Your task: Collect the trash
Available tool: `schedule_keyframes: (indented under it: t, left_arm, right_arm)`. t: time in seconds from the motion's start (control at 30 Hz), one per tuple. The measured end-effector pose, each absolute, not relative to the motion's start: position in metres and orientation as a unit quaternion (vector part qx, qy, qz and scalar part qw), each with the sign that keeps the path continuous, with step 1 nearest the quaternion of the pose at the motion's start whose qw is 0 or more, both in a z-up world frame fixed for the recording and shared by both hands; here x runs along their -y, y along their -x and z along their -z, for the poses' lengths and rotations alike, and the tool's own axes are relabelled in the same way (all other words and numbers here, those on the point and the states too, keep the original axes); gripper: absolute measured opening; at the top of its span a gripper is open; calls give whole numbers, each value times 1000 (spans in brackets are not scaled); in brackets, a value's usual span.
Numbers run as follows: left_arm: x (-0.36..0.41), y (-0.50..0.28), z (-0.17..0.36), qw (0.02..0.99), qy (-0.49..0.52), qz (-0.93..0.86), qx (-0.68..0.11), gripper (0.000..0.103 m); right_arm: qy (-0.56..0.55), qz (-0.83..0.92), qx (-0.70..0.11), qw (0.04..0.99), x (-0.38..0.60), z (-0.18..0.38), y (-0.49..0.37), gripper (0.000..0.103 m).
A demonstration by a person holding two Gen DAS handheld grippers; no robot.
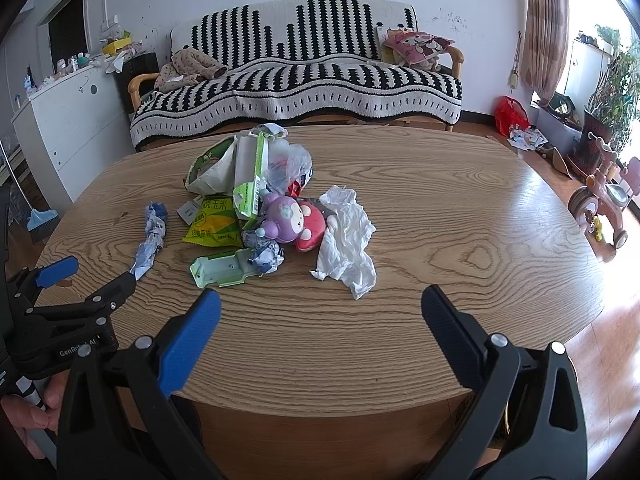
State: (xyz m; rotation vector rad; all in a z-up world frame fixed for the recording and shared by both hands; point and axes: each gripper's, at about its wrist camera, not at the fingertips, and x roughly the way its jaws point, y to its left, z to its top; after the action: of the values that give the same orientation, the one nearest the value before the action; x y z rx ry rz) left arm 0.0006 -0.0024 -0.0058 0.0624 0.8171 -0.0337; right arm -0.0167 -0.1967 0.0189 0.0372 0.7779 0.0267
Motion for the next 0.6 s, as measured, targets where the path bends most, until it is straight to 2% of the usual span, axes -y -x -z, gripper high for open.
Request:
schedule_keyframes:
  t: [0.6]
  left_arm:
    - [2,-1,6,916,-31,17,-399,97]
  right_arm:
    - [-21,-13,-381,924,198,-19,17,97]
